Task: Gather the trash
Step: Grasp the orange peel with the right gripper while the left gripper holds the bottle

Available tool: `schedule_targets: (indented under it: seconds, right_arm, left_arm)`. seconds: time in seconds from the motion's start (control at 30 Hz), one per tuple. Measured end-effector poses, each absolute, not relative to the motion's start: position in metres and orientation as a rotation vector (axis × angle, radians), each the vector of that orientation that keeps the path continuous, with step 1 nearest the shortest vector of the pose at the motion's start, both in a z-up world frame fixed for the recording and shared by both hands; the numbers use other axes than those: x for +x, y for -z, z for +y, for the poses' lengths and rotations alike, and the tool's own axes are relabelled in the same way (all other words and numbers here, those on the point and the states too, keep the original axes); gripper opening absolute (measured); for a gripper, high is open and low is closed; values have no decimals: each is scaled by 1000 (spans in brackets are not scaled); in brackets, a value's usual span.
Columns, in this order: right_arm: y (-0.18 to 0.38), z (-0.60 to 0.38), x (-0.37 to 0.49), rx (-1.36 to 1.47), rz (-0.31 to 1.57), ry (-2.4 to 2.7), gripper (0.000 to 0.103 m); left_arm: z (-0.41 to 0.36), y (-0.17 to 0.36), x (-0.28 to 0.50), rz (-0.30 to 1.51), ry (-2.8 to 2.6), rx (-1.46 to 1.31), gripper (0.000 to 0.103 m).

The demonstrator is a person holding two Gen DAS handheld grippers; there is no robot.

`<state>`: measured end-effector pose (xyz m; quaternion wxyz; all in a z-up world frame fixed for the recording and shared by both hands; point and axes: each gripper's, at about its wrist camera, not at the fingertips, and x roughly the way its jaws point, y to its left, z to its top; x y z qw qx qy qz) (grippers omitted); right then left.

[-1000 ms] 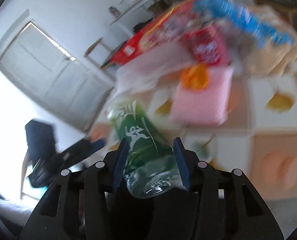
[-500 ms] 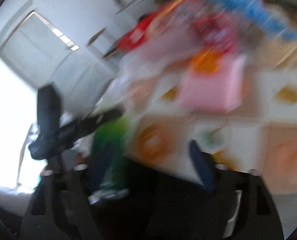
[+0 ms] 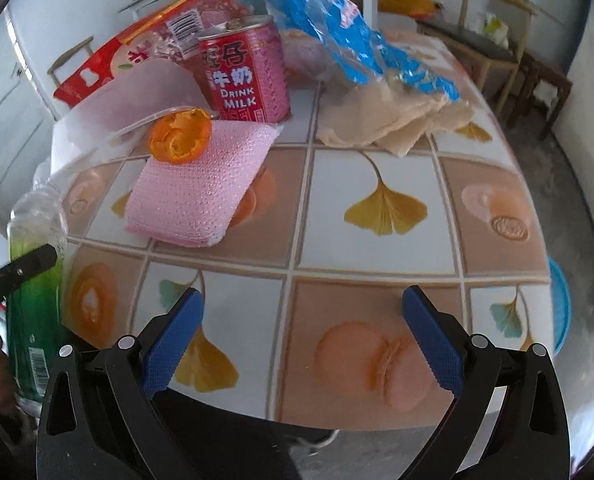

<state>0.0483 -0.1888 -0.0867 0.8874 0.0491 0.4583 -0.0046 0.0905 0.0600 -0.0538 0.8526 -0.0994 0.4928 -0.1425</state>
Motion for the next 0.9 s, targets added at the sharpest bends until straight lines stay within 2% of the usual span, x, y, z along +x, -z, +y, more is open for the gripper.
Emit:
schedule_targets:
  seconds: [0.5,0.63,0.73,0.9]
  right_arm:
    - [77,-178,46,41,980,3,96]
    - [44,-161,39,-9,837,-33,93]
    - [28,-144,41,-77,760,-49,87]
    - [27,-121,63,-132,742,-95,65]
  left_arm:
    - [61,53,83,1016,292,-203,69]
    - [63,54,82,1005,301,-213,69]
    - [64,54,82,1000,306,-208,69]
    - [68,54,81,993,317,-228,68]
